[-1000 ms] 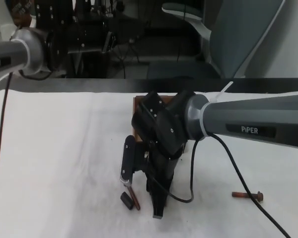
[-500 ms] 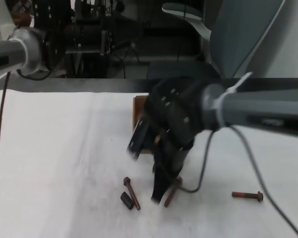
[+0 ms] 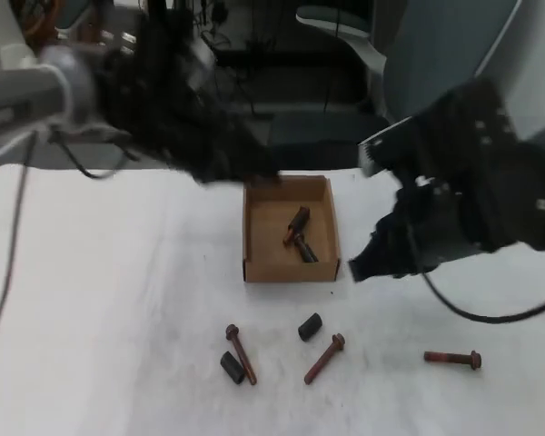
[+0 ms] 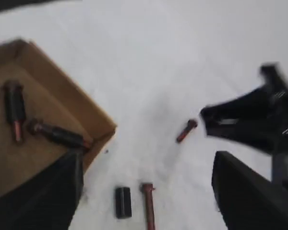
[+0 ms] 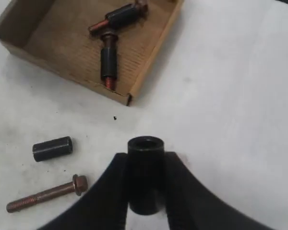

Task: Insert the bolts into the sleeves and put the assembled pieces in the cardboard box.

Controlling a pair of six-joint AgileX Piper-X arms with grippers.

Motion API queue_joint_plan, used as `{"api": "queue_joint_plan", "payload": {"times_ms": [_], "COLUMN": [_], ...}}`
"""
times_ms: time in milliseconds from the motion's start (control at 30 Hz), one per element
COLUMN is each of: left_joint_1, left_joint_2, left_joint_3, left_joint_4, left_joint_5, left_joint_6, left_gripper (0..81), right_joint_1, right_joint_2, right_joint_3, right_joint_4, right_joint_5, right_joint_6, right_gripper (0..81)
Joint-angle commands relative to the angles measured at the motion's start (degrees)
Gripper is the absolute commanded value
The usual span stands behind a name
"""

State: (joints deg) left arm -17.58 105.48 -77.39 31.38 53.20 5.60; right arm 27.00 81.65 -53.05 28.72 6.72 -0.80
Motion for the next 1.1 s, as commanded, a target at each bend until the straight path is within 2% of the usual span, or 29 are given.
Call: {"api": "queue_joint_plan", "payload": {"times_ms": [0, 67, 133, 233, 333, 433, 567, 833, 967, 1067], "left_joint_1": [-6.6, -10.7, -14.4, -19.0, -22.0, -23.4, -23.7, -26.9, -29.1, -29.3], "left_joint_2": [-1.0, -1.0, -1.0, -1.0, -1.0, -0.4, 0.7, 6.1, 9.3, 10.9], "left_joint_3": [-0.4, -0.4, -0.4, -0.4, -0.4, -0.4, -0.6, -3.8, -5.5, -6.0], "left_joint_4": [11.4, 15.0, 16.8, 17.4, 17.4, 17.4, 15.6, 14.2, 14.8, 14.5], "left_joint_5": [-15.9, -23.5, -27.3, -32.3, -34.0, -34.0, -36.4, -37.4, -43.0, -43.3], "left_joint_6": [11.4, 14.3, 15.7, 17.9, 18.4, 17.7, 16.3, 14.5, 14.0, 13.3], "left_gripper": [70.0, 70.0, 70.0, 70.0, 70.0, 70.0, 70.0, 68.9, 68.7, 68.2], "right_joint_1": [-1.9, -3.3, -5.2, -7.7, -9.4, -10.7, -11.3, -11.3, -11.3, -11.3], "right_joint_2": [-4.6, -6.2, -7.8, -9.3, -10.8, -12.4, -14.9, -19.9, -21.1, -22.3], "right_joint_3": [2.2, 3.6, 5.2, 7.9, 11.1, 15.0, 18.9, 21.3, 21.3, 21.3], "right_joint_4": [-0.4, 1.0, 2.1, 2.1, 0.8, -2.6, -5.8, -5.8, -5.7, -5.0], "right_joint_5": [3.1, 7.3, 9.3, 7.1, 2.1, -3.2, -6.7, -8.9, -9.2, -9.7], "right_joint_6": [6.6, 9.2, 10.5, 13.1, 14.8, 16.1, 17.3, 17.1, 17.1, 16.6], "right_gripper": [0.6, 0.6, 0.6, 0.6, 0.6, 0.6, 0.6, 0.6, 0.6, 0.6]}}
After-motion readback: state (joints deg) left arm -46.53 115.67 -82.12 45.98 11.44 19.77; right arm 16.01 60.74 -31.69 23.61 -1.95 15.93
